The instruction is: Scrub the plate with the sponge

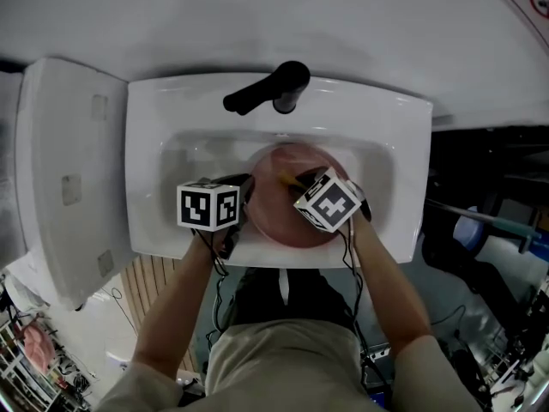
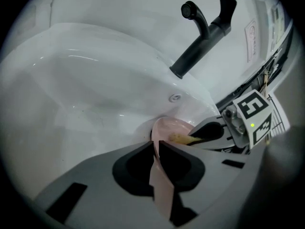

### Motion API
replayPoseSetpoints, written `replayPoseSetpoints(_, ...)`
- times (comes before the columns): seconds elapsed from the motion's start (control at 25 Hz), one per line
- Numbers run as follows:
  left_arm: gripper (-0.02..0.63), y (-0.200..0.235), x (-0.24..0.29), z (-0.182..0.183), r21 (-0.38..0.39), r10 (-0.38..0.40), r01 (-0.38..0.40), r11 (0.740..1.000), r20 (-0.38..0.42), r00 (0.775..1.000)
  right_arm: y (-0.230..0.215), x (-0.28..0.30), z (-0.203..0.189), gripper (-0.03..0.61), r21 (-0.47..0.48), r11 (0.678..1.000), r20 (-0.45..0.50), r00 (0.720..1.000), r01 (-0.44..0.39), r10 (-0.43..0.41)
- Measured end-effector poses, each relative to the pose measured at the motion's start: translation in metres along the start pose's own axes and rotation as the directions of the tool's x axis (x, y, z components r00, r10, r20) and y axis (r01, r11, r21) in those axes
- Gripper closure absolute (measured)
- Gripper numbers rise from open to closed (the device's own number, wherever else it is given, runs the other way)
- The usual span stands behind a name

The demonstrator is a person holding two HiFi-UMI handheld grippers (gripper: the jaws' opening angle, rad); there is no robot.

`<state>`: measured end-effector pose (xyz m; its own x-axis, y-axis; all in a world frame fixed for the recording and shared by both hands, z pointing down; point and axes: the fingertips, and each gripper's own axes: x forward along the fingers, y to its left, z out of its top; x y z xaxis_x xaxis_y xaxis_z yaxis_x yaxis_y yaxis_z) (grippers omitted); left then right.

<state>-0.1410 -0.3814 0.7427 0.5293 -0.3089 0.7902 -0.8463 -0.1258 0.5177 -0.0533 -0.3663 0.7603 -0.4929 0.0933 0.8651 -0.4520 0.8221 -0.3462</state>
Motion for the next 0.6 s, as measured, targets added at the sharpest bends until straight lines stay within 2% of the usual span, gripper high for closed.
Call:
replayPoseSetpoints(0.12, 0.572, 0.001, 0.001, -0.001, 0.000, 0.004, -0.004, 1.000, 0.002, 1.000, -0.025, -0.002, -0.008, 0.503, 0.023, 0.995, -0.027, 0.995, 0.098, -0.098)
replayPoseSetpoints(0.28, 0.571, 0.002, 0.002, -0.003, 0.045, 0.033, -0.033, 0.998, -0.007, 0.999, -0.047, -0.012, -0.030, 0.503, -0.001, 0.978, -0.103, 0.972, 0.210, -0.209)
replayPoseSetpoints(0.44, 0.571, 0.005, 0.002, -0.001, 0.037, 0.041, -0.041, 0.998, 0.001, 0.999, -0.057, -0.028, -0.051, 0.500, 0.018, 0.967, -0.135, 0.959, 0.254, -0.249)
replayPoseSetpoints(0.6, 0.555, 0.002, 0.000, -0.002, 0.098, 0.041, -0.038, 0.994, -0.021, 0.999, -0.054, -0.053, -0.057, 0.500, 0.098, 0.956, -0.067, 0.960, 0.278, -0.272)
